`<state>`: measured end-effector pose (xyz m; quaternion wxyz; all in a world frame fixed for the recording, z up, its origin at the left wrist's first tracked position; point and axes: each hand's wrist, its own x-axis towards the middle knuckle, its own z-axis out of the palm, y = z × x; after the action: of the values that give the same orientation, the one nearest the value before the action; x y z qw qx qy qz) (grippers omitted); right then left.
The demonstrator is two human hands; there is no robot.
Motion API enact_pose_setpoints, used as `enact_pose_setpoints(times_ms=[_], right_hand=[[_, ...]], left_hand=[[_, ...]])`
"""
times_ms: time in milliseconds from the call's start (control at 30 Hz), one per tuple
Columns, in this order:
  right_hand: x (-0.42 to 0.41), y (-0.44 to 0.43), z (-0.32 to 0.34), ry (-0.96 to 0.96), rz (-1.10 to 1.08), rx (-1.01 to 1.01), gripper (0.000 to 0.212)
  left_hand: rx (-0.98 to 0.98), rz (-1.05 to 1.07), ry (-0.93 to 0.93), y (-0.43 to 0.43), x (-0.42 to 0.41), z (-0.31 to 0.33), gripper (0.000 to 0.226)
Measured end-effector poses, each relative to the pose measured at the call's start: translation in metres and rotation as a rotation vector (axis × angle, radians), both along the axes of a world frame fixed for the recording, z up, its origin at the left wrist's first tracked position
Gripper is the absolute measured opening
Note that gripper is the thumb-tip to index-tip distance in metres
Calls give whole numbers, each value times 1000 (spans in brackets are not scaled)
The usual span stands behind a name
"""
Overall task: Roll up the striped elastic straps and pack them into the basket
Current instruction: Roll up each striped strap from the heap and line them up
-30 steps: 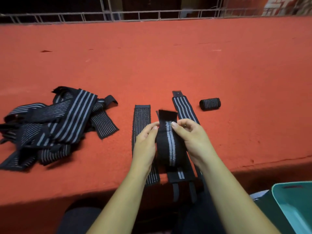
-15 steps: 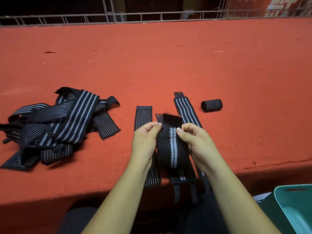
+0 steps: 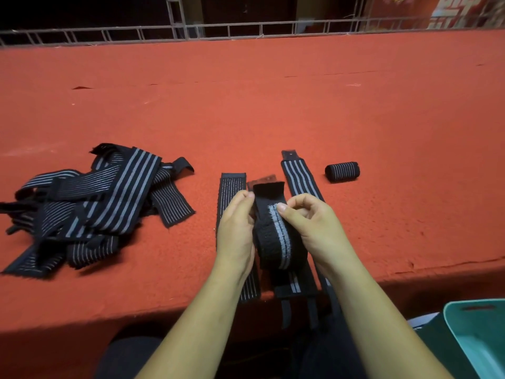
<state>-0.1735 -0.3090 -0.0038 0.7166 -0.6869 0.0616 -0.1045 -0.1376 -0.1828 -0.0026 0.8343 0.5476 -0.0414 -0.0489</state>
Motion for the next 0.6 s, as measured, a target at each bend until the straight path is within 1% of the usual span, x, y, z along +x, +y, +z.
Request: enact_pose_setpoints(times_ms=[33,67,133,167,200,267,333,400,500,600], right_hand=[[0,3,-1,-10,4,6,18],[-1,6,-1,-21,7,-5,13],[-4,12,-1,-42,1,-72,10],[-5,14,-1,-48,-6,-115,10],[-6,16,0,-51,-11,-168,11],[-9,18,2,-49,-17,-284,15],[-10,21,3,-66,-14,-373,17],[-11,22,3,-82,7,-403,16],[-12,21,0,-56,55,-346,11],[-10,21,-4,-31,45,-334,14]], left_hand=[[-30,2,24,-2,0,0,35],[-38,5,54,-3,-1,1,49],[7,24,81,-4,0,2,79],[39,24,59,-4,2,1,85],[68,14,24,-4,1,2,80],[69,-25,-46,-6,0,6,53],[42,-36,-67,-7,1,6,35],[17,-38,-52,-5,2,8,28],[2,-55,-17,1,8,6,26],[14,-84,-42,3,9,7,27]])
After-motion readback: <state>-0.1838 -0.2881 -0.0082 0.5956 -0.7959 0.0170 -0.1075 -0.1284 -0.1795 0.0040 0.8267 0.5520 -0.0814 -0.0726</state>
